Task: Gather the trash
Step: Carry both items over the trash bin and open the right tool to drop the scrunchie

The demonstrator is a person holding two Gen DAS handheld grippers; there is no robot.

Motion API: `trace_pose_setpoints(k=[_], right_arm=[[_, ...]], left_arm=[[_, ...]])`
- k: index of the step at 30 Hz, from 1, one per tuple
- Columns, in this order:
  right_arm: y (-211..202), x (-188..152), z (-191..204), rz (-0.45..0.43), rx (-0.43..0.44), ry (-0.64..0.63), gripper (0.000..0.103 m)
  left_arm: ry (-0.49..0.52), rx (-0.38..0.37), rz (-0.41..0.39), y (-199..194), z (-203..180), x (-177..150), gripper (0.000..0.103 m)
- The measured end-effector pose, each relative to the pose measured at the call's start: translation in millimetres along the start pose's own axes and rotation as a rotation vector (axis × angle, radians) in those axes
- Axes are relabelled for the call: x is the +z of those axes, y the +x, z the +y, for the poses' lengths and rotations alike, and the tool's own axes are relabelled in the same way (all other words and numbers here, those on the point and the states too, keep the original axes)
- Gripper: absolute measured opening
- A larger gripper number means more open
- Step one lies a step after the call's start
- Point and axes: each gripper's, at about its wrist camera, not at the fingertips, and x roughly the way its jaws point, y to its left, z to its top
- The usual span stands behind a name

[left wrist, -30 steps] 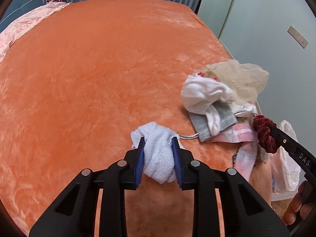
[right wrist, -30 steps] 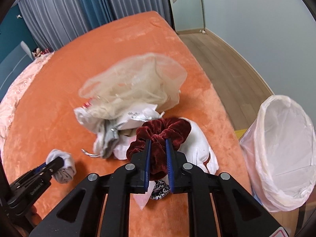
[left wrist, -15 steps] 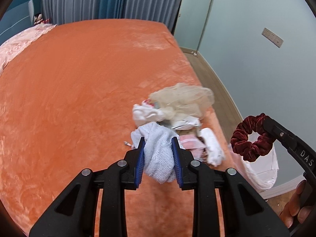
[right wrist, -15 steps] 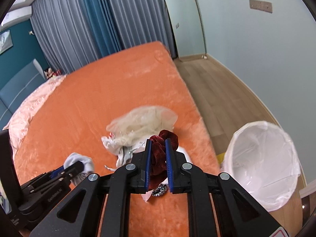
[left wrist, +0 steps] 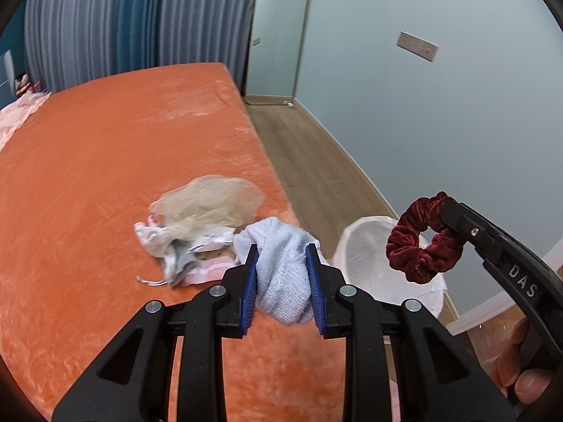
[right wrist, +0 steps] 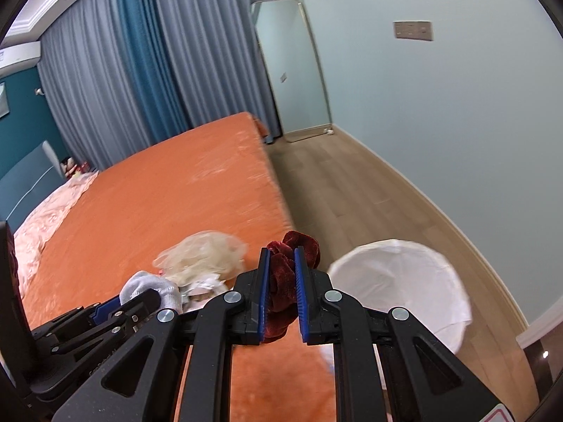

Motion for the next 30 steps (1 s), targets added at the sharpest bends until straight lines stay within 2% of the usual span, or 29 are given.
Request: trace_pose_setpoints(k=[12,30], right_arm=[[-7.3,2.2,-61.5,-0.012,-0.072,0.049,0.013],[8.1,-4.4,-104.5,0.010,-0.122,0.087,0.013]], left_arm=[[0.111,-0.083,0.026,18.9,-82.5,6.6,0.025],[0.176,-0.138,0.071,63.9,-140.7,15.9,0.027]])
